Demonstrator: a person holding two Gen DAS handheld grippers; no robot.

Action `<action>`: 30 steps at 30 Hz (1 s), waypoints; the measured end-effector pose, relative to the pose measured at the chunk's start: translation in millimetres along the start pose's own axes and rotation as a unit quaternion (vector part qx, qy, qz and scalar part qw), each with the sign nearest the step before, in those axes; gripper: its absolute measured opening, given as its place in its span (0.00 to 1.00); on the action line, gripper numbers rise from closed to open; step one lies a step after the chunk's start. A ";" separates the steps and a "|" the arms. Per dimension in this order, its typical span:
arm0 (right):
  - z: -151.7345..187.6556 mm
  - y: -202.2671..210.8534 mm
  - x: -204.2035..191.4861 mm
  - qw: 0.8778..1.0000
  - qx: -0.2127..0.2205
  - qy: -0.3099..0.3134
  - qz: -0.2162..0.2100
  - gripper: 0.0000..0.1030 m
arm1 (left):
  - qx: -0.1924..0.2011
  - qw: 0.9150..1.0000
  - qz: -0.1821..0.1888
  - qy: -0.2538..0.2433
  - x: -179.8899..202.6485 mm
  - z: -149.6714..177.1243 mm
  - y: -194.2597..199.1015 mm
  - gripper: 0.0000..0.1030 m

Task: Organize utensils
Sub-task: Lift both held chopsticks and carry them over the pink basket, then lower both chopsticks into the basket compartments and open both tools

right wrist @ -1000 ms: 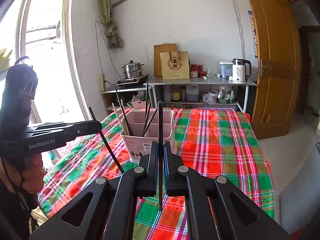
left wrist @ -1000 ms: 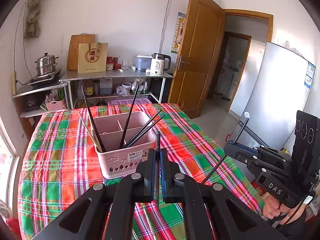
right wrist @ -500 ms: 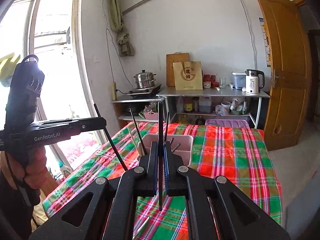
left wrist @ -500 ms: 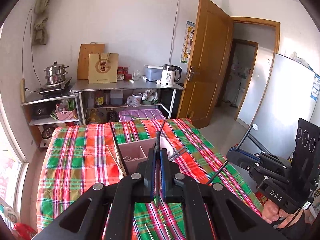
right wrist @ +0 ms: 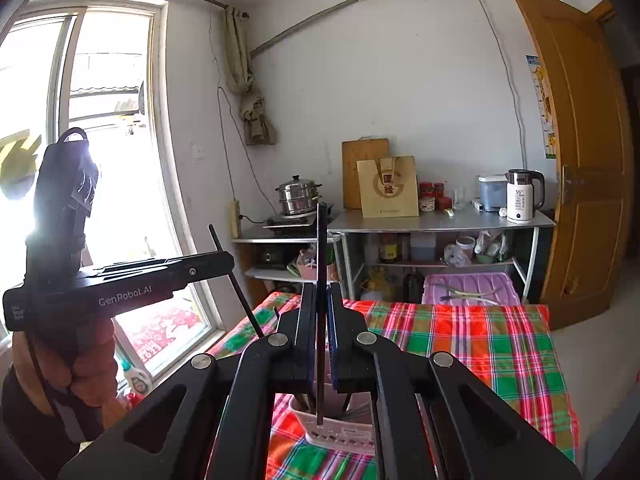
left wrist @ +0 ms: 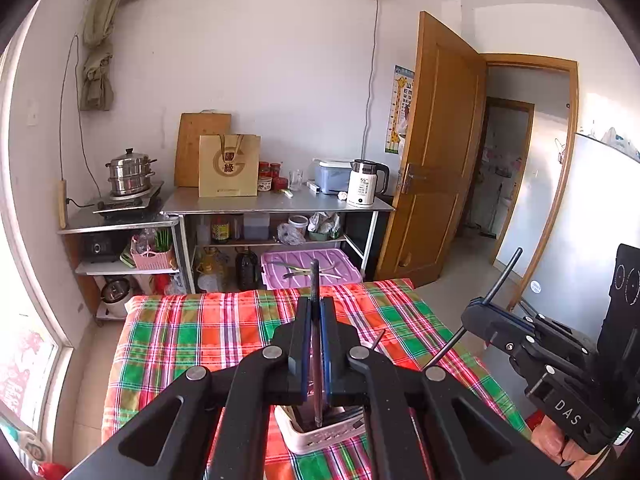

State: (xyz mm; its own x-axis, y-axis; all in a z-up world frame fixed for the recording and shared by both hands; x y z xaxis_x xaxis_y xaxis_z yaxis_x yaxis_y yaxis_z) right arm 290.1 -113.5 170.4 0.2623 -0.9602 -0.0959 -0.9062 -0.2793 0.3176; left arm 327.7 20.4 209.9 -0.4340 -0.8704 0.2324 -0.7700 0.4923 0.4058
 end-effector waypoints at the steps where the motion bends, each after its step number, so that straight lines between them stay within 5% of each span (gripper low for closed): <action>1: 1.0 -4.5 -0.5 1.000 -0.001 0.001 0.002 0.05 | -0.002 1.000 0.002 0.003 -3.3 0.8 -4.1 0.04; 22: 77.4 -72.3 -4.0 0.995 -0.093 0.018 0.022 0.05 | -0.074 0.995 0.008 0.060 -58.1 87.8 -75.6 0.04; 30: 81.2 -74.4 -3.0 0.993 -0.108 0.026 0.030 0.06 | -0.074 0.995 0.004 0.063 -59.0 90.1 -72.7 0.04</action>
State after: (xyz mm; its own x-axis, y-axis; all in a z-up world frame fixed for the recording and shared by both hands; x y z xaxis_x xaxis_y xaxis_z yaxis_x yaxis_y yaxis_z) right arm 329.8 -89.5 70.4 0.2320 -0.9725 -0.0228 -0.8298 -0.2101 0.5170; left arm 367.1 35.7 87.1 -0.3713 -0.8638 0.3407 -0.6848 0.5025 0.5278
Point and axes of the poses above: each gripper's, at about its wrist camera, not at the fingertips, and y roughly against the way its jaws point, x to its right, z to its underside, the point moved 9 cm from there along -y, roughly the way its jaws point, and after that the axes turned 14 degrees about z, right-handed, at the moved point
